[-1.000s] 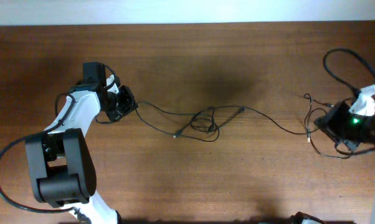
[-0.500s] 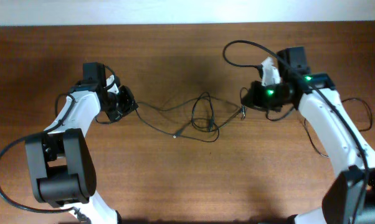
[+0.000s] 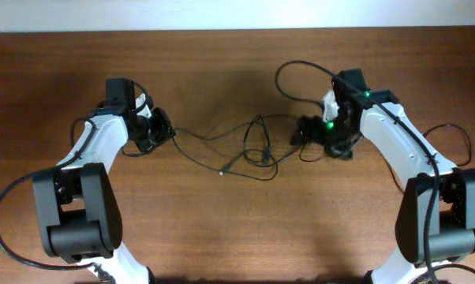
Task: Untangle cables
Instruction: 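Release the strand and bring the right gripper back toward center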
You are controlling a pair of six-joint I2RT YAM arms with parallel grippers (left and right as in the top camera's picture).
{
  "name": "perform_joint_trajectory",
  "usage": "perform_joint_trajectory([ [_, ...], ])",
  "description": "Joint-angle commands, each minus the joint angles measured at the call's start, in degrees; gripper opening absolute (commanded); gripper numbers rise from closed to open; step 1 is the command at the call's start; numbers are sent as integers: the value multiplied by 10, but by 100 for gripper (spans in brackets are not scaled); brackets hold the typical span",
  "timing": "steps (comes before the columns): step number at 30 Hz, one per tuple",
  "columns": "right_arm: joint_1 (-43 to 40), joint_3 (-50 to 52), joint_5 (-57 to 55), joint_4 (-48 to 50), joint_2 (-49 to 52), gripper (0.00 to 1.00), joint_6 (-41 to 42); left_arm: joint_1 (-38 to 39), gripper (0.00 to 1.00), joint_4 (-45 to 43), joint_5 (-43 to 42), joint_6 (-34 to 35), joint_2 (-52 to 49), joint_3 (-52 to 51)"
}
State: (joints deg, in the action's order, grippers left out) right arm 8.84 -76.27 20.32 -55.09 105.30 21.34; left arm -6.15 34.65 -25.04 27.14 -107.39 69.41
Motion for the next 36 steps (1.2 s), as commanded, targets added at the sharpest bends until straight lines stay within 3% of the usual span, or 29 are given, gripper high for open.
perform_joint_trajectory([
  [1,2,-2,-184,-43,6,99,71,2,3,-1,4,5,-4,-2],
  [3,-3,-27,-257,-64,6,99,79,2,3,-1,4,5,-4,-2],
  [5,0,-91,-196,-89,6,99,68,2,3,-1,4,5,-4,-2],
  [7,23,-132,-91,-90,6,98,-16,2,3,-1,4,5,-4,-2],
  [10,73,-110,-75,-79,6,99,-51,2,4,-1,4,5,-4,-2],
  [13,123,-63,-123,7,9,98,-64,2,4,-1,4,5,-4,-2],
  [15,145,-29,-140,81,11,76,-64,2,4,-1,4,5,-4,-2],
  [17,153,-13,-142,115,12,65,-75,2,4,-1,4,5,-4,-2],
  [18,153,-9,-149,122,12,53,-76,2,4,-1,4,5,-4,-2],
  [23,153,11,-148,198,29,46,-76,2,4,-1,4,5,-4,-2],
  [25,153,12,-143,214,52,37,-74,2,4,-1,4,5,-4,-2],
  [30,155,12,-139,292,98,37,-74,2,5,-1,4,5,-4,-2],
  [36,155,12,-90,292,103,37,-74,2,5,-1,4,5,-4,-2],
])
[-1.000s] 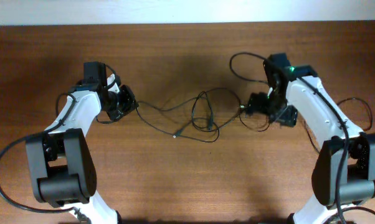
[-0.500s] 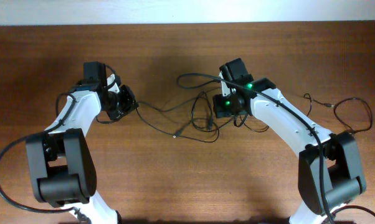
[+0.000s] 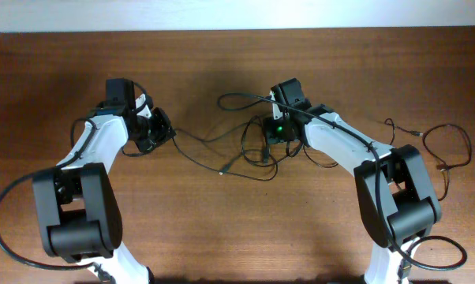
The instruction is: Untangle cables
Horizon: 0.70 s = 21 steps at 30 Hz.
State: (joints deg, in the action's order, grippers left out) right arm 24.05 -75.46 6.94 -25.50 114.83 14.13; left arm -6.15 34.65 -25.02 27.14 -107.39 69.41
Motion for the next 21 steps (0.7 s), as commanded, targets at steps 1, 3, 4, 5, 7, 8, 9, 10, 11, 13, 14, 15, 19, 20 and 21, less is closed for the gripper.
perform_joint_trajectory([
  [1,3,3,69,1,8,37,-2,2,5,-1,4,5,-4,-2],
  [3,3,3,68,12,8,37,-3,2,5,-1,3,5,-4,-2],
  [4,3,3,64,17,8,37,-4,2,5,-1,4,5,-4,-2],
  [5,3,3,63,26,9,37,-4,2,5,-1,4,5,-4,-2],
  [7,3,4,63,44,10,37,-4,2,5,-1,4,5,-4,-2],
  [8,3,4,61,48,13,37,-4,2,5,-1,4,5,-4,-2],
  [9,3,4,61,54,18,37,-4,2,6,-1,3,5,-4,-2],
  [10,3,4,61,61,28,35,-4,2,6,-1,4,5,-4,-2],
  [11,3,4,60,64,36,35,-4,2,5,-1,3,5,-4,-2],
  [13,3,3,34,68,41,25,-4,2,10,-1,2,5,-4,-2],
  [14,3,3,22,73,41,17,-3,2,13,-3,-7,4,-4,-2],
  [15,3,3,16,75,41,10,-2,2,18,-7,-21,0,-4,-2],
  [19,3,3,49,69,41,4,0,-8,53,-56,-287,-208,-4,-2],
  [20,3,3,68,69,41,4,0,-8,62,-59,-355,-256,-4,-2],
  [21,3,3,86,69,41,4,1,-4,70,-57,-376,-279,-4,-2],
])
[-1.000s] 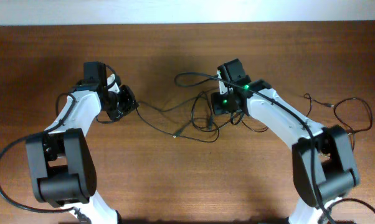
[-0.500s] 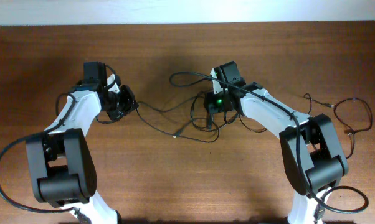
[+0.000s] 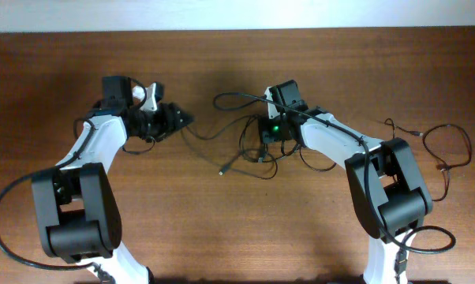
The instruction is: Untangle cables
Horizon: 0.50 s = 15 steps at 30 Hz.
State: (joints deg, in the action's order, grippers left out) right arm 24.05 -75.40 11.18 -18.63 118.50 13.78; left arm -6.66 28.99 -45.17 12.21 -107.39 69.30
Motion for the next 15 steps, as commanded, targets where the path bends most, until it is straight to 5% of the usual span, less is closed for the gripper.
perform_joint_trajectory([
  [1,3,3,64,1,4,4,7,10,77,5,-164,-136,-4,-1],
  [5,3,3,81,-1,4,4,84,74,66,-9,-56,-134,-4,-1],
  [7,3,3,87,-2,4,4,94,111,72,-24,60,-71,-4,-1],
  [11,3,3,75,-6,4,4,92,101,66,16,33,-80,45,18],
  [12,3,3,75,-6,4,4,92,97,57,31,67,-79,76,18],
  [13,3,3,75,-6,4,4,92,98,25,43,96,-79,93,18],
  [14,3,3,75,-6,4,4,92,100,3,63,130,-79,108,18],
  [15,3,3,75,-6,4,4,92,100,0,88,170,-69,113,18],
])
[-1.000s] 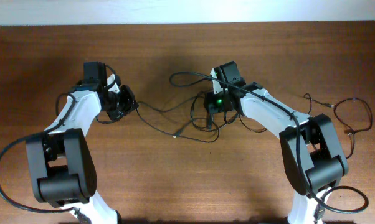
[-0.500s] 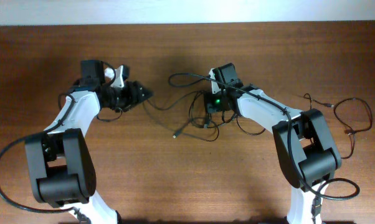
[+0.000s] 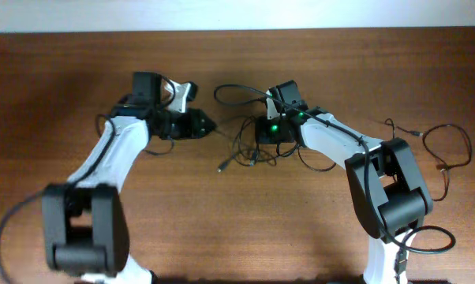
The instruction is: Untangle cables
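A tangle of thin black cables [image 3: 249,150] lies on the wooden table at mid-width, with a loose plug end [image 3: 221,167] at its lower left and a loop [image 3: 233,96] arching above it. My left gripper [image 3: 207,125] reaches in from the left, shut on a black cable strand at the tangle's left edge. My right gripper [image 3: 260,131], its green light showing, sits on the tangle's upper right, and its jaws appear shut on a strand. The two grippers are close together.
A separate thin dark cable [image 3: 445,148] lies in loops near the right table edge, with one end [image 3: 415,132] pointing left. The white wall edge runs along the far side of the table [image 3: 80,55].
My left gripper moved right, from left of the tangle to its left edge, carrying its strand along. The cable between the grippers is now slack and bunched. The right gripper stayed put.
At first the grippers were far apart with the black cable stretched between them. The right gripper then moved left over the tangle, leaving a thin cable at the right edge. Later the left gripper turned, and now it has closed in from the left.
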You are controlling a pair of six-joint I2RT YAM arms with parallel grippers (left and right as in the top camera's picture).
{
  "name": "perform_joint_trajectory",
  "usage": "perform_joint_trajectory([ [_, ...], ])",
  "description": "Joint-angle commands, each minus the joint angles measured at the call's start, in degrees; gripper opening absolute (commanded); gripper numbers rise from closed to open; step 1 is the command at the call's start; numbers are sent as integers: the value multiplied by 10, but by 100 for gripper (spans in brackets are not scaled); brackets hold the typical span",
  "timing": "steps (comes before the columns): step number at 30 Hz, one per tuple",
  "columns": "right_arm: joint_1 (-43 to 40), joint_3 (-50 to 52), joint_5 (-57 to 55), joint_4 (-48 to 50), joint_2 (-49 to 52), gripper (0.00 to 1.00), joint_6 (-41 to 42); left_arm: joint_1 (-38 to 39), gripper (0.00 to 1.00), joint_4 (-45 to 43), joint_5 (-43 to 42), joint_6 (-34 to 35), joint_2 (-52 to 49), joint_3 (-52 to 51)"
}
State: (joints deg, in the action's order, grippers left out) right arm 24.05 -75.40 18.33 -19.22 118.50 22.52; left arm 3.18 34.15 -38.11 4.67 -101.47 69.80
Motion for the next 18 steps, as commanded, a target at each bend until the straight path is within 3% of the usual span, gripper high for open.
perform_joint_trajectory([
  [1,3,3,3,0,4,4,5,2,0,77,160,31,53,13],
  [2,3,3,3,0,4,4,5,2,0,118,229,60,50,13],
  [3,3,3,0,0,4,4,5,2,0,177,377,112,50,13],
  [4,3,3,-8,0,4,4,4,-1,0,202,449,161,51,13],
  [5,3,3,-21,1,4,4,4,-10,1,217,417,199,51,13],
  [7,3,3,-25,2,4,4,5,-15,15,207,218,191,51,13],
  [9,3,3,-25,2,4,4,4,-10,75,181,67,191,51,13],
  [11,3,3,-25,1,4,4,4,22,82,151,64,219,50,13],
  [14,3,3,-25,0,4,4,4,74,80,106,110,362,50,13],
  [18,3,3,-25,-1,4,4,4,123,80,86,170,478,48,12],
])
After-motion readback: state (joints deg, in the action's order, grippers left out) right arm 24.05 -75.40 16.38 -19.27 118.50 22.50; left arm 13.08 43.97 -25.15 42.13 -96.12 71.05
